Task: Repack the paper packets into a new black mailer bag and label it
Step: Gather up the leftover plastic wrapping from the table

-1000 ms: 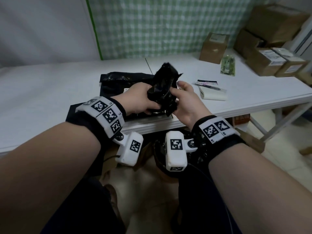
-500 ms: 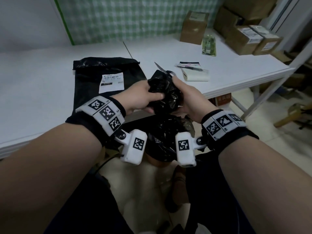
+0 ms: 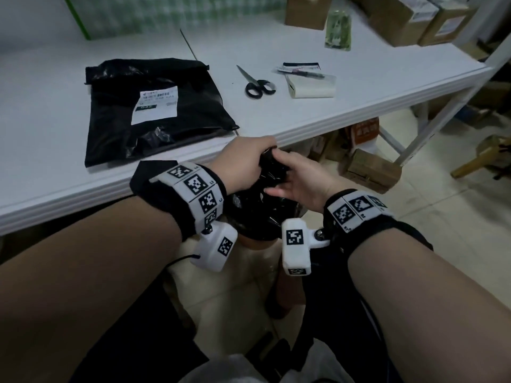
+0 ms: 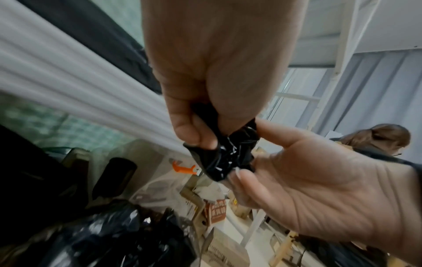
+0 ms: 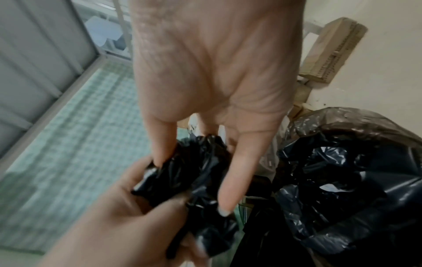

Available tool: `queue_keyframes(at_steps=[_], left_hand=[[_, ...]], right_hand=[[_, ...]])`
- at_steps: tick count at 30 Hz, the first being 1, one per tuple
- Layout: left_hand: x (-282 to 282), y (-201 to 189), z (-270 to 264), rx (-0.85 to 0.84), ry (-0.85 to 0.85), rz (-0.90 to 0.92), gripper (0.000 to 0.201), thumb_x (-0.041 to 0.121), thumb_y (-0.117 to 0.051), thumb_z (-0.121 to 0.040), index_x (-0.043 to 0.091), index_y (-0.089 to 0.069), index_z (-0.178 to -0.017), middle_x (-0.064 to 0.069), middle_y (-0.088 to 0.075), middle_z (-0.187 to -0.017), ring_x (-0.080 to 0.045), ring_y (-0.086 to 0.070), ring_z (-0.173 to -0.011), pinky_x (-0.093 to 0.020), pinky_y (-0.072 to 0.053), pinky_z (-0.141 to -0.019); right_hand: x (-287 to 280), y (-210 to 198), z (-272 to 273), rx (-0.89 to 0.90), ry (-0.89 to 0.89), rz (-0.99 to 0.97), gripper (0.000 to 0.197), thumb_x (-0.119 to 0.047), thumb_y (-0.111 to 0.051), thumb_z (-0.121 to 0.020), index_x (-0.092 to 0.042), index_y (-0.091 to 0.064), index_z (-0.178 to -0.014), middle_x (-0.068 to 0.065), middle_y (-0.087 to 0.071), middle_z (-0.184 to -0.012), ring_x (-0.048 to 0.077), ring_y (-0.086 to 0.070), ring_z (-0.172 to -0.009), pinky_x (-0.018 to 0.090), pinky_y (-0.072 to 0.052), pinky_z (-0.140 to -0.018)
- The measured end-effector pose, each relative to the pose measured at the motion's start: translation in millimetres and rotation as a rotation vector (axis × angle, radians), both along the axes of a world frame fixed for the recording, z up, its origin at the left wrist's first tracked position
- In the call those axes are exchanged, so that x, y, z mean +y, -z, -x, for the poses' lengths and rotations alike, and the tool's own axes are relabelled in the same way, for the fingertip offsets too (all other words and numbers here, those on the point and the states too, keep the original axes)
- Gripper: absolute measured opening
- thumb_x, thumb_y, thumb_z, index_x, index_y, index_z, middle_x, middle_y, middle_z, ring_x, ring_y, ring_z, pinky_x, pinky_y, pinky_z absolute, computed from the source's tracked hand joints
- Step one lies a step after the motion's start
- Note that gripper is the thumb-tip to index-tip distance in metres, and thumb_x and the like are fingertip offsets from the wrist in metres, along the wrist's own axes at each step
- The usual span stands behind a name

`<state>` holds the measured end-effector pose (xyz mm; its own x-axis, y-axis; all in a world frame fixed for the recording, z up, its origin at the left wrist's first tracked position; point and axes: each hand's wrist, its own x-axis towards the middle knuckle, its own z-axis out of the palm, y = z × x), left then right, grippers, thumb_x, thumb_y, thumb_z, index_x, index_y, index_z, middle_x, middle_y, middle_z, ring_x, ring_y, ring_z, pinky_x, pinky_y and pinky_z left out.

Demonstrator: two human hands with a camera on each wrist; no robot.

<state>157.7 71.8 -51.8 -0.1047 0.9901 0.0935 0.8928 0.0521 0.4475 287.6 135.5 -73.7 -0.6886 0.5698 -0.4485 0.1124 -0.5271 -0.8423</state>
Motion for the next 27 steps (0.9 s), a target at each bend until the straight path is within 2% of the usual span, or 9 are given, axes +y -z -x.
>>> queue_keyframes(at_steps=[5,9,12,15,17,18,20,23,27], left_hand=[[4.6,26.2,-0.2,-0.193,0.022,0.147,0.033,-0.006,-0.049,-0.078,0.012,-0.058,-0.104,-0.005,-0.064,-0.099,-0.018,-0.055,-0.081,-0.02,-0.037,-0.065],[10.8,51.0,2.4,-0.302,-0.023,0.302,0.057,0.003,-0.053,-0.084,0.022,-0.037,-0.136,-0.009,-0.058,-0.121,-0.025,-0.061,-0.1,-0.03,-0.049,-0.078],[14.9,73.4,10.7,-0.243,-0.095,0.488,0.069,0.012,-0.054,-0.089,0.02,-0.019,-0.148,-0.012,-0.043,-0.142,-0.026,-0.05,-0.123,-0.023,-0.041,-0.091],[17.8,97.9,23.3,-0.12,-0.136,0.607,0.061,0.021,-0.054,-0.09,0.017,-0.029,-0.146,-0.009,-0.028,-0.152,-0.025,-0.03,-0.139,-0.026,-0.027,-0.11],[21.1,111.4,31.1,-0.098,-0.189,0.644,0.062,0.025,-0.055,-0.089,0.021,-0.03,-0.145,-0.009,-0.017,-0.156,-0.026,-0.018,-0.144,-0.029,-0.02,-0.117],[23.1,117.2,34.8,-0.087,-0.207,0.654,0.063,0.026,-0.055,-0.089,0.024,-0.028,-0.146,-0.008,-0.011,-0.158,-0.027,-0.013,-0.145,-0.03,-0.017,-0.118],[28.3,127.4,40.9,-0.075,-0.225,0.67,0.066,0.029,-0.055,-0.089,0.026,-0.024,-0.147,-0.008,-0.004,-0.159,-0.028,-0.008,-0.146,-0.03,-0.014,-0.119],[37.1,140.7,48.2,-0.12,-0.227,0.676,0.068,0.035,-0.055,-0.088,0.032,-0.02,-0.147,-0.008,-0.002,-0.159,-0.031,-0.005,-0.146,-0.035,-0.013,-0.12],[46.6,158.6,58.3,-0.124,-0.219,0.704,0.073,0.041,-0.057,-0.086,0.036,-0.017,-0.147,-0.01,-0.004,-0.159,-0.031,-0.007,-0.146,-0.037,-0.012,-0.12]], right_hand=[[10.0,20.4,-4.2,-0.075,0.134,-0.025,0.012,-0.001,-0.056,-0.09,-0.013,-0.055,-0.091,0.009,-0.062,-0.092,0.024,-0.065,-0.076,0.025,-0.06,-0.058],[24.1,37.2,-4.0,-0.181,0.288,-0.074,0.025,0.007,-0.054,-0.088,-0.017,-0.053,-0.085,0.015,-0.057,-0.103,0.027,-0.064,-0.08,0.025,-0.059,-0.054],[38.0,53.6,-4.8,-0.309,0.47,-0.14,0.033,0.005,-0.061,-0.082,-0.023,-0.044,-0.085,0.014,-0.054,-0.114,0.031,-0.065,-0.094,0.03,-0.059,-0.057],[48.4,69.0,-4.2,-0.51,0.529,-0.359,0.04,-0.003,-0.071,-0.071,-0.023,-0.041,-0.088,0.009,-0.058,-0.1,0.031,-0.067,-0.088,0.038,-0.06,-0.065],[53.6,77.7,-0.2,-0.612,0.439,-0.523,0.039,-0.008,-0.072,-0.065,-0.024,-0.044,-0.087,0.005,-0.061,-0.089,0.028,-0.066,-0.084,0.04,-0.058,-0.075],[54.5,80.6,3.6,-0.653,0.372,-0.597,0.037,-0.008,-0.071,-0.066,-0.024,-0.045,-0.087,0.004,-0.061,-0.088,0.025,-0.064,-0.083,0.035,-0.055,-0.076],[55.4,90.2,11.8,-0.73,0.209,-0.736,0.032,-0.007,-0.067,-0.072,-0.024,-0.046,-0.089,0.004,-0.06,-0.094,0.023,-0.058,-0.086,0.028,-0.046,-0.073],[57.9,106.8,24.3,-0.819,-0.041,-0.937,0.033,-0.005,-0.061,-0.074,-0.022,-0.055,-0.102,0.011,-0.059,-0.107,0.029,-0.056,-0.101,0.032,-0.047,-0.082],[60.9,127.9,39.0,-0.911,-0.276,-0.921,0.033,-0.004,-0.052,-0.081,-0.02,-0.055,-0.11,0.011,-0.061,-0.104,0.03,-0.059,-0.097,0.033,-0.049,-0.076]])
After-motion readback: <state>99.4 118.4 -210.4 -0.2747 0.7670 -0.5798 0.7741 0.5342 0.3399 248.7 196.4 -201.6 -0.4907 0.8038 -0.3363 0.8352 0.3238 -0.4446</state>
